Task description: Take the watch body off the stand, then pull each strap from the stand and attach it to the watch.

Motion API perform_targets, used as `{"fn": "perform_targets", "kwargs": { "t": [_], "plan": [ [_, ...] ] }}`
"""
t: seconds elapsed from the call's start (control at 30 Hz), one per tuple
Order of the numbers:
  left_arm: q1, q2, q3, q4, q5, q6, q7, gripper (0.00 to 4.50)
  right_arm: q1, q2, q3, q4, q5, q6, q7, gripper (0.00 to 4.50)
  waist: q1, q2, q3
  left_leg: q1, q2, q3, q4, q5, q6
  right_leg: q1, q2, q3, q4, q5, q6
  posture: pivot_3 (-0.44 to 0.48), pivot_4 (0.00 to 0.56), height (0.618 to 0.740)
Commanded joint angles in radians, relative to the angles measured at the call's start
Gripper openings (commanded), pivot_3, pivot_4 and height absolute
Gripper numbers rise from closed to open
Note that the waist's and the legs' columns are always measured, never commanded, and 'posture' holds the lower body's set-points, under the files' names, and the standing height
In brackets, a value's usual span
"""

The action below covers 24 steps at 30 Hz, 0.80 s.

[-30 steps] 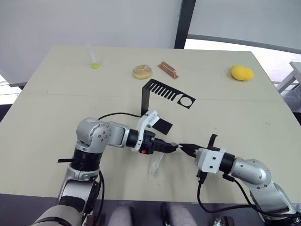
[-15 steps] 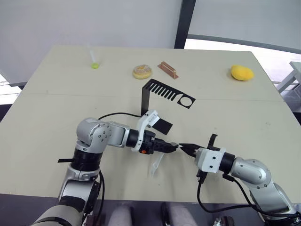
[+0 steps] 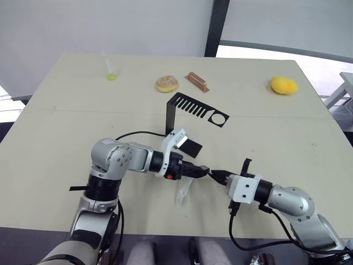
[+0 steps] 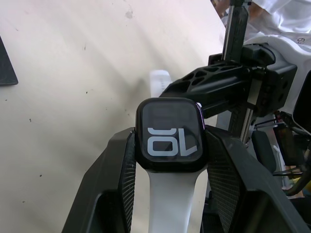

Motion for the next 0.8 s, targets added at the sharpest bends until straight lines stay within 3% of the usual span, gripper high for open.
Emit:
{"fn": "perform_targets", "kwargs": {
  "t": [0.03, 0.8],
  "plan": [
    [-0.008, -0.043, -0.044, -0.040, -0.046, -0.001, -0.030, 1.59, -0.033, 0.019, 0.031, -0.060, 0.025, -0.034, 0.001, 0.00, 0.000, 0.000, 0.000, 0.000, 0.000, 0.000, 0.000, 0.000, 0.000, 0.000, 0.000, 0.000, 0.000, 0.000, 0.000, 0.000, 0.150, 0.740],
    [-0.003, -0.026, -0.049, -0.045, -0.047, 0.002, -0.039, 1.59, -0.033, 0.018, 0.023, -0.054, 0.038, -0.020, 0.003, 0.00, 0.000, 0.000, 0.000, 0.000, 0.000, 0.000, 0.000, 0.000, 0.000, 0.000, 0.000, 0.000, 0.000, 0.000, 0.000, 0.000, 0.150, 0.740]
  ]
}}
